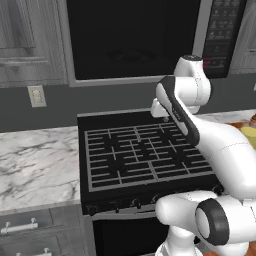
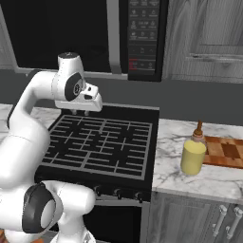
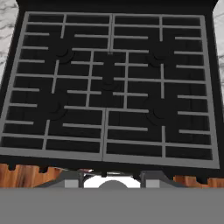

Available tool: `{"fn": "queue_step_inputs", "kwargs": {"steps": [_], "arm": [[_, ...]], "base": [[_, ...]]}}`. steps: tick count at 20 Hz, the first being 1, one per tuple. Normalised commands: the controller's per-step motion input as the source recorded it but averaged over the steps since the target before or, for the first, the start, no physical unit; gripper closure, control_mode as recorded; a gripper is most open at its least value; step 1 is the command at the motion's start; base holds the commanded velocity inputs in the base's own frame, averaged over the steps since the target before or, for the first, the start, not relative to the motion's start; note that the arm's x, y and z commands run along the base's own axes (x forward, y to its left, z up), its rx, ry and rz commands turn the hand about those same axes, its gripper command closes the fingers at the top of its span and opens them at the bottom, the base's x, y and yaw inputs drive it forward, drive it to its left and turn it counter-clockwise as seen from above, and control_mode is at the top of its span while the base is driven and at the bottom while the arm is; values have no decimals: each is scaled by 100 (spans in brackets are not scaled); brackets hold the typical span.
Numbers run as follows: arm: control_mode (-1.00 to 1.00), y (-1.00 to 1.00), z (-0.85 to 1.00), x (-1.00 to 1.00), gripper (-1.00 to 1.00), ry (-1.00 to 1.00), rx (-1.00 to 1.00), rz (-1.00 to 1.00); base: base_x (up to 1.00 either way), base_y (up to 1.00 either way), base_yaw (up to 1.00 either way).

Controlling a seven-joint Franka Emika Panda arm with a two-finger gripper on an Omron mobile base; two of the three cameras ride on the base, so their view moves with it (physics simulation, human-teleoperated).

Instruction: Retrieve the reheated potato from the microwave, then place the potato, cheese, and condiment on the cutting board.

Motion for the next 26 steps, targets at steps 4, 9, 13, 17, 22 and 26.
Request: {"fn": "queue_step_inputs", "kwargs": {"steps": [4,9,13,17,22,26], "arm": [[-100,0,0,-12,-100,-2,0,0],[-100,0,0,-31,-100,-17,0,0],[-100,0,8,-29,-100,-28,0,-3],[-100,-1,16,-25,-100,-25,0,-1],[-100,-7,24,-22,-100,-21,0,0],[-100,-16,37,-16,-100,-18,0,-2]], "base": [[0,0,0],[0,0,0],[0,0,0],[0,0,0],[0,0,0],[0,0,0]]}}
